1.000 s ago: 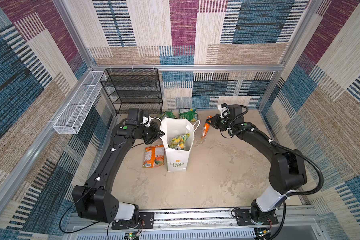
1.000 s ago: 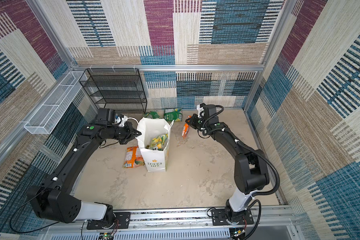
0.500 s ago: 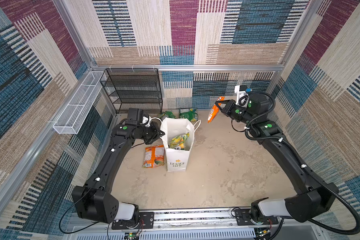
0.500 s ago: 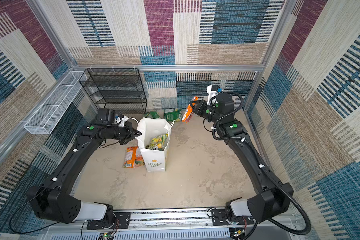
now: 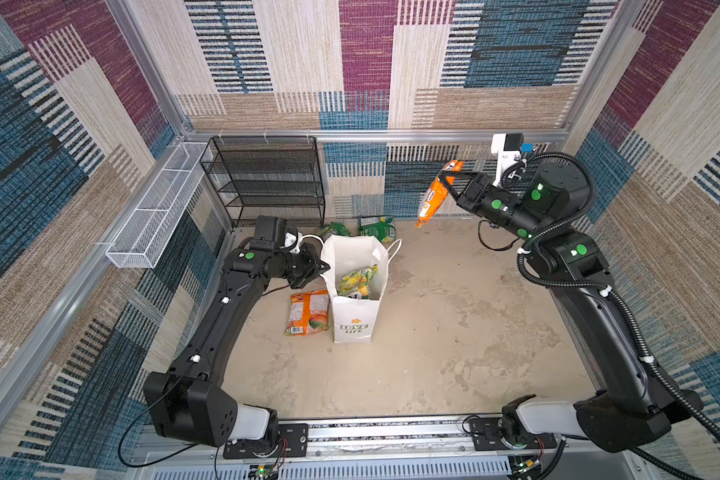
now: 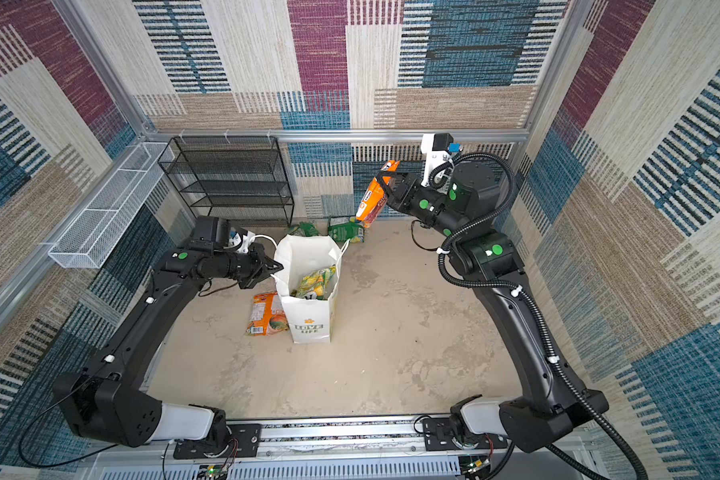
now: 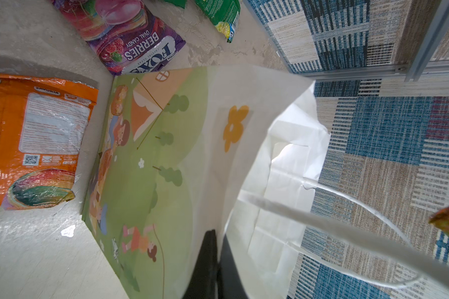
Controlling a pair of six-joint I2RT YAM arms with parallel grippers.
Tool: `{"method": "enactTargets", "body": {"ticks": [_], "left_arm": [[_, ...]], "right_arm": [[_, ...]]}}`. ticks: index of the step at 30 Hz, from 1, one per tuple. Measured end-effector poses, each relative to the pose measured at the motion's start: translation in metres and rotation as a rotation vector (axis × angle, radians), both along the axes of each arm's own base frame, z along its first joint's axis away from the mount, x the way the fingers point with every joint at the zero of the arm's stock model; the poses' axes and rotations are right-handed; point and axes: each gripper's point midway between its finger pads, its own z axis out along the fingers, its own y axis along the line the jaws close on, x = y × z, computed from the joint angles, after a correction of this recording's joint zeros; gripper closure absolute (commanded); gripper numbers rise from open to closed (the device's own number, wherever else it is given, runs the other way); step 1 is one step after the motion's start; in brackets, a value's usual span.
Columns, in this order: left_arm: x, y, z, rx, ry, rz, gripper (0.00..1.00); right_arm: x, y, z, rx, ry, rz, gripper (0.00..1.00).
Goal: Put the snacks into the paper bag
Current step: 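Lift the orange fruits packet with the right gripper and carry it over the bag, then lower the orange packet into the bag and open the right gripper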
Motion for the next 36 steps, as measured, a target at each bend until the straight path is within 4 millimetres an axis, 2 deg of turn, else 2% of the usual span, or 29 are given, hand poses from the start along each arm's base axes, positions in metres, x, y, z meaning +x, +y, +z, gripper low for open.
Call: {"method": "enactTargets", "body": {"ticks": [6, 11, 15, 19, 25, 28, 36], "left_arm": [[0.0, 0.0, 0.0, -0.001, 0.001, 0.001, 1.0], [0.0, 0.0, 0.0, -0.001, 0.001, 0.001, 1.0], [0.0, 0.0, 0.0, -0.001, 0.001, 0.001, 1.0], [0.0, 0.0, 0.0, -0.001, 0.001, 0.001, 1.0], [0.0, 0.0, 0.0, -0.001, 0.001, 0.001, 1.0], [0.0, 0.0, 0.0, -0.001, 0.001, 0.001, 1.0], [0.0, 0.0, 0.0, -0.001, 0.001, 0.001, 1.0]], "right_arm": [[-0.023, 0.048, 0.015, -0.021, -0.03, 0.118, 1.0], [-0.039, 0.089, 0.001, -0.057, -0.004, 0.216, 1.0], [-0.041, 0.116, -0.025, -0.113, 0.04, 0.264, 1.0], [-0.039, 0.134, -0.068, -0.187, 0.117, 0.293, 1.0], [-0.038, 0.143, -0.13, -0.272, 0.237, 0.321, 1.0], [-0.038, 0.145, -0.155, -0.301, 0.283, 0.332, 1.0], [-0.033, 0.156, -0.193, -0.346, 0.355, 0.366, 1.0]]}}
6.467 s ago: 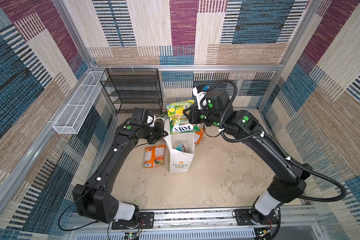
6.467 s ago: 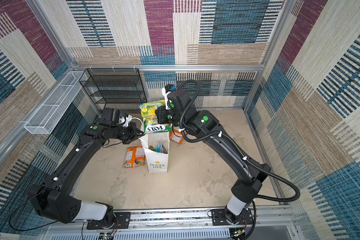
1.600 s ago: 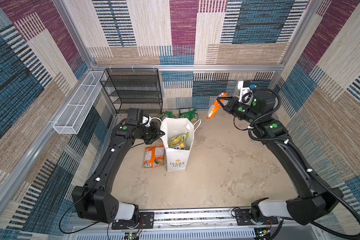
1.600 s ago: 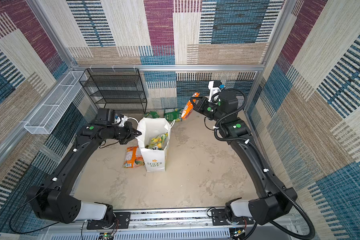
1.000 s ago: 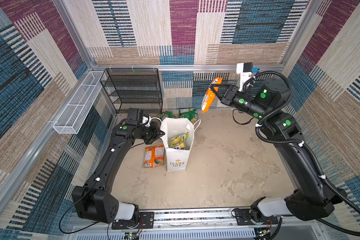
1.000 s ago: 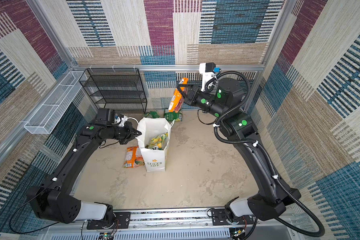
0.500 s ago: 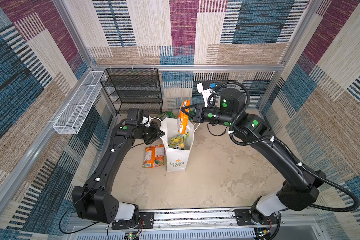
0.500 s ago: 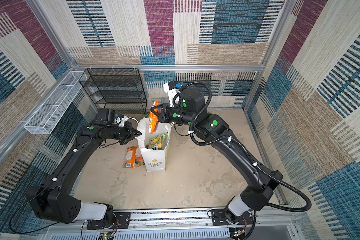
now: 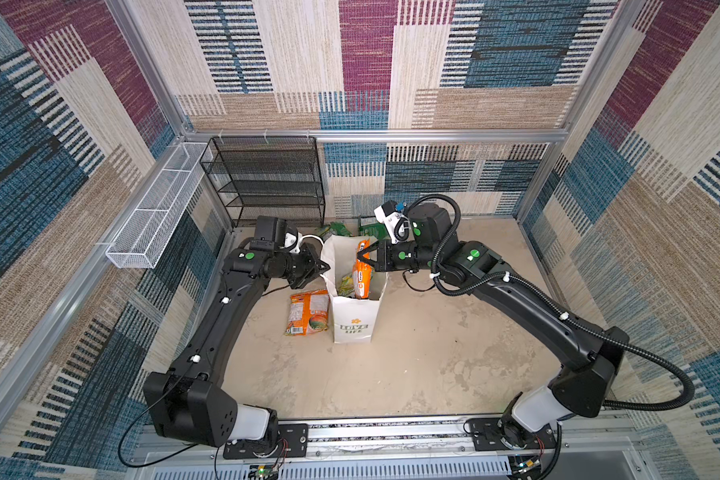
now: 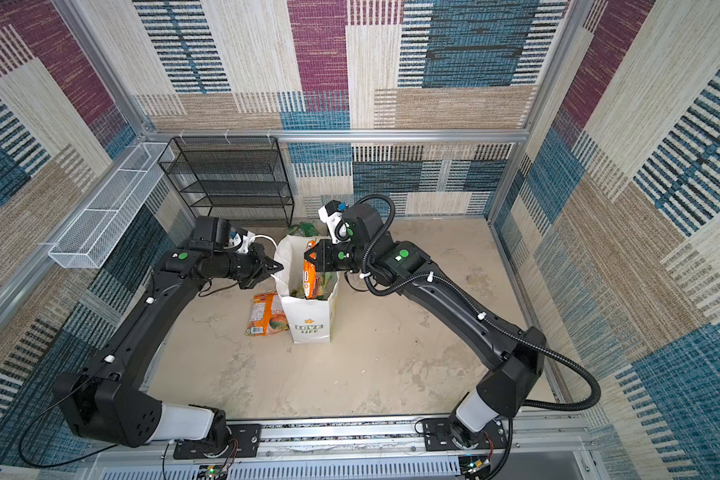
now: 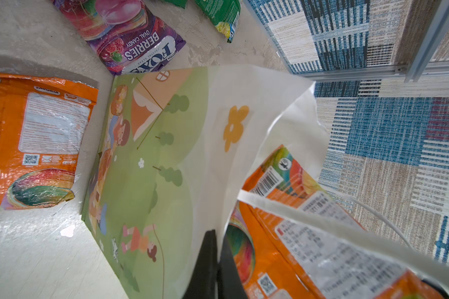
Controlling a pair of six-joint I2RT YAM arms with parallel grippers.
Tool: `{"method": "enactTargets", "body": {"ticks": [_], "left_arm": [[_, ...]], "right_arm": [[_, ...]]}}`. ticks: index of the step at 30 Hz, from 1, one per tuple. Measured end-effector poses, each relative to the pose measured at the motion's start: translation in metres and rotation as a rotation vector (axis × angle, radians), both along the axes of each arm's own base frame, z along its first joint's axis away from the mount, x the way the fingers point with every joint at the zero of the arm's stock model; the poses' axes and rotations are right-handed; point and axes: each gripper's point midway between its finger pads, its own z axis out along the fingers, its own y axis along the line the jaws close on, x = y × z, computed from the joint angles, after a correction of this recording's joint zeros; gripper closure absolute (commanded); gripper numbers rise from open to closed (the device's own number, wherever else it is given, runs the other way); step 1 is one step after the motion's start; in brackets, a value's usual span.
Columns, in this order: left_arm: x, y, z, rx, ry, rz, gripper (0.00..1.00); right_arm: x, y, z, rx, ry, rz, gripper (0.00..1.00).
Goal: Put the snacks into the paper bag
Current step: 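Lower the orange packet into the bag and open the right gripper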
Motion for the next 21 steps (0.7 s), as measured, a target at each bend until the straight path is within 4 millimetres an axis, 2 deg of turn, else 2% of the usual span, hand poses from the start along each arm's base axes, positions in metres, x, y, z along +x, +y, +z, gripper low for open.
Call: {"method": "enactTargets", "body": {"ticks": [7, 12, 14, 16, 21], "left_arm": [[0.0, 0.0, 0.0, 0.0, 0.0, 0.0, 1.0], [0.0, 0.0, 0.0, 0.0, -0.001, 0.0, 1.0], [0.0, 0.0, 0.0, 0.0, -0.001, 0.0, 1.0], [0.0, 0.0, 0.0, 0.0, -0.001, 0.0, 1.0], [0.0, 0.0, 0.0, 0.0, -0.001, 0.001, 1.0]], "right_arm": [[0.008, 0.014, -0.004, -0.006, -0.005, 0.037, 1.0], [0.015, 0.02, -0.016, -0.029, 0.007, 0.041, 0.84], [0.016, 0.021, -0.017, -0.035, 0.003, 0.043, 0.81], [0.017, 0.02, -0.014, -0.037, -0.009, 0.039, 0.78], [0.02, 0.014, 0.013, -0.02, -0.076, 0.006, 0.73]]}}
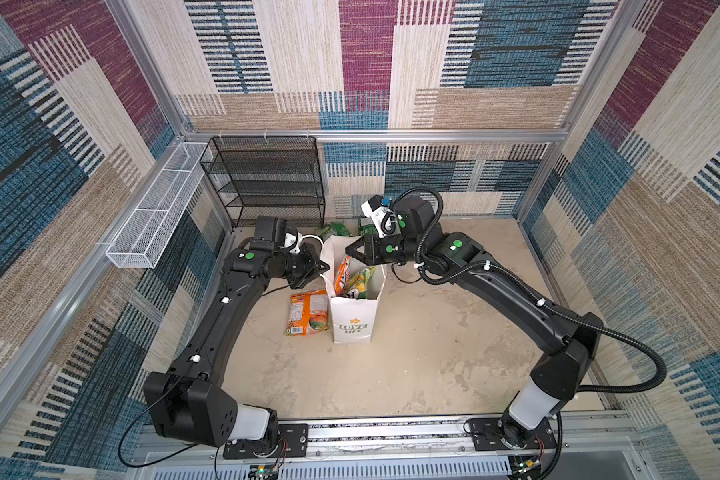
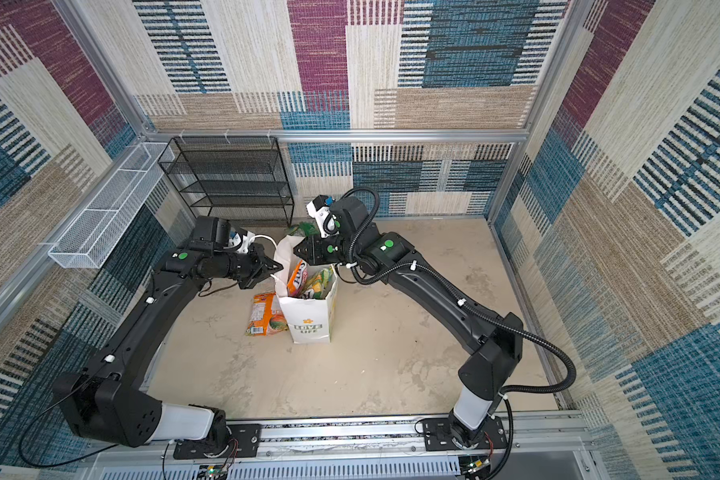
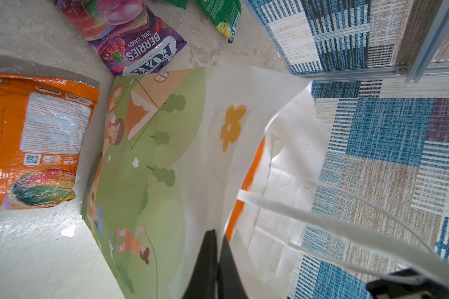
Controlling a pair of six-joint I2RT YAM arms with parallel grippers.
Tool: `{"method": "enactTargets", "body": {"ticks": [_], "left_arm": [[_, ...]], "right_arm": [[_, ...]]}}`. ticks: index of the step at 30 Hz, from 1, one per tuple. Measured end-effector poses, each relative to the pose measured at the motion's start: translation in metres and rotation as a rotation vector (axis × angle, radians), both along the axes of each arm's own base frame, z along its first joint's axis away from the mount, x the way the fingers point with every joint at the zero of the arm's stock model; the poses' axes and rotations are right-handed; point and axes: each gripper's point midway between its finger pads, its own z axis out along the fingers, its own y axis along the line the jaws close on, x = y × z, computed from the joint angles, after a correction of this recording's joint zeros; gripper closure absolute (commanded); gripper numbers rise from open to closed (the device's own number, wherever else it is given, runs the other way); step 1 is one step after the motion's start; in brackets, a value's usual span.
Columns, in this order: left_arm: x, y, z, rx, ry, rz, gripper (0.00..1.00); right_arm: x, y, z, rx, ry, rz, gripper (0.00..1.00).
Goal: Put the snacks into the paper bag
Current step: 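Lower the orange packet into the bag and open the right gripper, then grasp the bag's rim with the right gripper while the left gripper releases it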
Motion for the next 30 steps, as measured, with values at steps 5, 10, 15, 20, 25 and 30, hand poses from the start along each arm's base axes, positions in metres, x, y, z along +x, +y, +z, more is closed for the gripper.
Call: {"method": "enactTargets", "body": {"ticks": [5, 10, 15, 20, 25, 30], "left_arm": [[0.0, 0.0, 0.0, 0.0, 0.0, -0.001, 1.0], [0.0, 0.0, 0.0, 0.0, 0.001, -0.001, 1.0], [0.0, 0.0, 0.0, 0.0, 0.001, -0.001, 1.0], [0.0, 0.0, 0.0, 0.0, 0.001, 0.0, 1.0], [0.001, 0.0, -0.001, 0.0, 0.003, 0.0, 1.0], [0.001, 0.0, -0.002, 0.002, 0.004, 0.0, 1.0]], "right_arm": [[-0.007, -0.019, 0.042, 0.03, -0.086, -0.046, 0.59], [-0.017, -0.047, 0.073, 0.035, -0.163, -0.112, 0.39], [-0.023, -0.08, 0.072, -0.01, -0.197, -0.22, 0.24], [-0.021, -0.097, 0.032, -0.094, -0.148, -0.289, 0.22], [-0.014, -0.092, -0.007, -0.148, -0.088, -0.296, 0.41], [0.01, -0.077, -0.026, -0.159, -0.055, -0.296, 0.84]]}}
